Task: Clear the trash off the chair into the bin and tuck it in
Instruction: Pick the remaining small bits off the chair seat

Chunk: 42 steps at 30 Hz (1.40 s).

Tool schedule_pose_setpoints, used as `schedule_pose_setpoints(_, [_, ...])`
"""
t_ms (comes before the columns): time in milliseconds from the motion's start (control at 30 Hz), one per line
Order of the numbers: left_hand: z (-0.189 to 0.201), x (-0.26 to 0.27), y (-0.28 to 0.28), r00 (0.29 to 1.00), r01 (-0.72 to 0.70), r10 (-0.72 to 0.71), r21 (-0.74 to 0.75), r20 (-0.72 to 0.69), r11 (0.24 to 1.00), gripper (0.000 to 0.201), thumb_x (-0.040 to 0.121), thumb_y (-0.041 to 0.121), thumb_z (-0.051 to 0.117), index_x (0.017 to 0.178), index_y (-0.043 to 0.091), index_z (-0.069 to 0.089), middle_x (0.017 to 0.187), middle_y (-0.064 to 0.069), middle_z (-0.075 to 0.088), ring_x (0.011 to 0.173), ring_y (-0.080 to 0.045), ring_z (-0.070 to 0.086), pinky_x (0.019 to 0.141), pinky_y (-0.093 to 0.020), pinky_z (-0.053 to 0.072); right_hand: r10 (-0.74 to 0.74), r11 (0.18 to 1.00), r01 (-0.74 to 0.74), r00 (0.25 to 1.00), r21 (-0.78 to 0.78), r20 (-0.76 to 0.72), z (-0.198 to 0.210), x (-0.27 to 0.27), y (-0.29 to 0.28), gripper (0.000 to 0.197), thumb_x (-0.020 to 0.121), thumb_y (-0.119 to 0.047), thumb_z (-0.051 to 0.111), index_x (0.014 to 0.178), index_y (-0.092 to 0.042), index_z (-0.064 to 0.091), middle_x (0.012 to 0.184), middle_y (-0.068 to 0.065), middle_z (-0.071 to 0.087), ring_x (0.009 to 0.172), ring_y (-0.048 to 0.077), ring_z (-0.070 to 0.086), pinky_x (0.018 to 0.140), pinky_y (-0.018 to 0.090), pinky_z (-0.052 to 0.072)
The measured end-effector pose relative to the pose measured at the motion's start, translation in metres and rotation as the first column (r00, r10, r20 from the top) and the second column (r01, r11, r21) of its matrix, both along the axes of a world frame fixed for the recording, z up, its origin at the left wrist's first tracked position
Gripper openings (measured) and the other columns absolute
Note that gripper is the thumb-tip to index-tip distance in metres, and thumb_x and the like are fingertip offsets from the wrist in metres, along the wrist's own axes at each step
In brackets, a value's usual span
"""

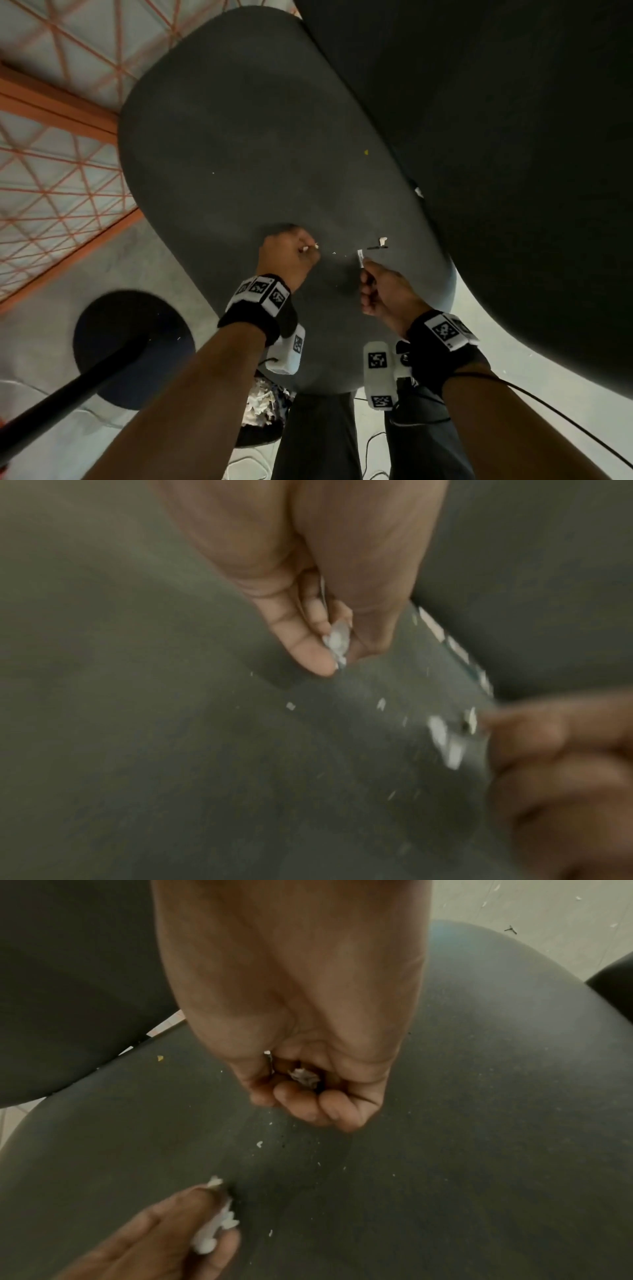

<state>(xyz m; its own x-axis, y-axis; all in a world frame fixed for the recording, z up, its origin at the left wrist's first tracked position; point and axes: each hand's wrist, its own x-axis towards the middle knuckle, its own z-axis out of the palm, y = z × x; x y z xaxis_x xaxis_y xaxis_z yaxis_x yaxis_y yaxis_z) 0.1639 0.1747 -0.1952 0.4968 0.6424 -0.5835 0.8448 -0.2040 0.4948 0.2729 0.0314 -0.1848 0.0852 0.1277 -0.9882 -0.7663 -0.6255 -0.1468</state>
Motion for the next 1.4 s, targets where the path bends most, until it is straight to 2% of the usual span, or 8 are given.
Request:
schedule_pose_setpoints(167, [0.014,-0.017,-0.002,0.917,-0.39,0.397,-0.107,0.051,0.915,0.012,0.076,0.012,0.07,0.078,0.024,0.068,0.072,0.001,0.069,0.065,-0.019,0.07,0.07,-0.034,0.06,0.044,0.999,-0.044,0.999,0.025,0.008,-0.001,-0.004,-0.001,0.041,0.1,-0.038,0.042,0.066,-0.018,0.048,0.056,-0.001,0.04,0.051,0.015,0.037,0.054,0.028,0.036])
schedule_pose_setpoints(267, [0.039,-0.007,-0.015,0.908,-0.36,0.404,-0.293,0.107,0.886,0.02,0.076,0.002,0.069,0.076,0.023,0.068,0.073,-0.004,0.068,0.056,-0.012,0.065,0.057,-0.024,0.055,-0.001,0.998,0.001,1.0,0.059,-0.008,-0.002,-0.005,-0.002,0.041,0.1,-0.039,0.043,0.067,-0.017,0.05,0.057,0.0,0.042,0.05,0.016,0.039,0.053,0.028,0.036])
schedule_pose_setpoints(433, [0.069,0.02,-0.067,0.961,-0.045,0.16,-0.445,0.226,0.895,0.015,0.074,0.008,0.07,0.078,0.023,0.069,0.072,0.002,0.069,0.063,-0.008,0.063,0.065,-0.023,0.056,-0.18,0.959,0.216,0.964,0.185,-0.193,0.0,0.0,-0.007,0.038,0.098,-0.039,0.044,0.078,-0.01,0.058,0.065,0.005,0.061,0.059,0.015,0.061,0.053,0.026,0.048])
schedule_pose_setpoints(567, [0.061,0.031,-0.087,0.943,0.233,-0.16,-0.236,0.291,0.943,0.011,0.077,0.02,0.071,0.086,0.023,0.067,0.08,0.006,0.071,0.073,-0.008,0.065,0.073,-0.027,0.055,-0.222,0.944,0.27,0.945,0.188,-0.238,0.002,0.014,-0.018,0.038,0.092,-0.031,0.049,0.059,-0.013,0.049,0.05,0.003,0.05,0.046,0.012,0.051,0.045,0.023,0.043])
schedule_pose_setpoints(767, [0.062,0.047,-0.097,0.847,0.444,-0.443,0.066,0.292,0.893,0.021,0.072,0.028,0.075,0.09,0.023,0.064,0.097,0.007,0.063,0.093,-0.014,0.057,0.074,-0.034,0.054,-0.273,0.903,0.349,0.917,0.252,-0.29,0.001,0.033,-0.037,0.032,0.092,-0.031,0.045,0.083,-0.009,0.066,0.071,0.01,0.064,0.066,0.021,0.062,0.064,0.03,0.048])
schedule_pose_setpoints(1000, [0.058,0.084,-0.066,0.949,0.153,-0.01,-0.432,0.315,0.889,0.02,0.074,0.018,0.079,0.091,0.022,0.07,0.083,0.009,0.07,0.074,0.001,0.065,0.073,-0.014,0.053,-0.343,0.88,0.412,0.895,0.237,-0.286,-0.008,0.036,-0.048,0.022,0.086,-0.035,0.049,0.072,-0.019,0.053,0.054,-0.002,0.045,0.041,0.009,0.04,0.04,0.019,0.028])
schedule_pose_setpoints(1167, [0.003,0.13,-0.044,0.976,-0.012,0.068,-0.262,0.206,0.965,0.009,0.071,0.021,0.071,0.076,0.028,0.07,0.079,-0.001,0.075,0.078,-0.016,0.072,0.077,-0.033,0.058,-0.358,0.879,0.423,0.891,0.219,-0.28,-0.017,0.049,-0.059,0.048,0.094,-0.036,0.048,0.052,-0.023,0.03,0.04,-0.007,0.024,0.028,0.007,0.02,0.032,0.011,0.016])
schedule_pose_setpoints(1400, [-0.028,0.18,-0.047,1.0,0.01,-0.013,-0.125,-0.022,0.992,0.042,0.071,0.04,0.073,0.106,0.027,0.056,0.108,-0.003,0.069,0.106,-0.03,0.064,0.089,-0.036,0.05,-0.358,0.891,0.409,0.9,0.198,-0.248,-0.029,0.057,-0.071,0.048,0.095,-0.035,0.051,0.053,-0.022,0.031,0.036,-0.007,0.027,0.027,0.006,0.021,0.03,0.013,0.016])
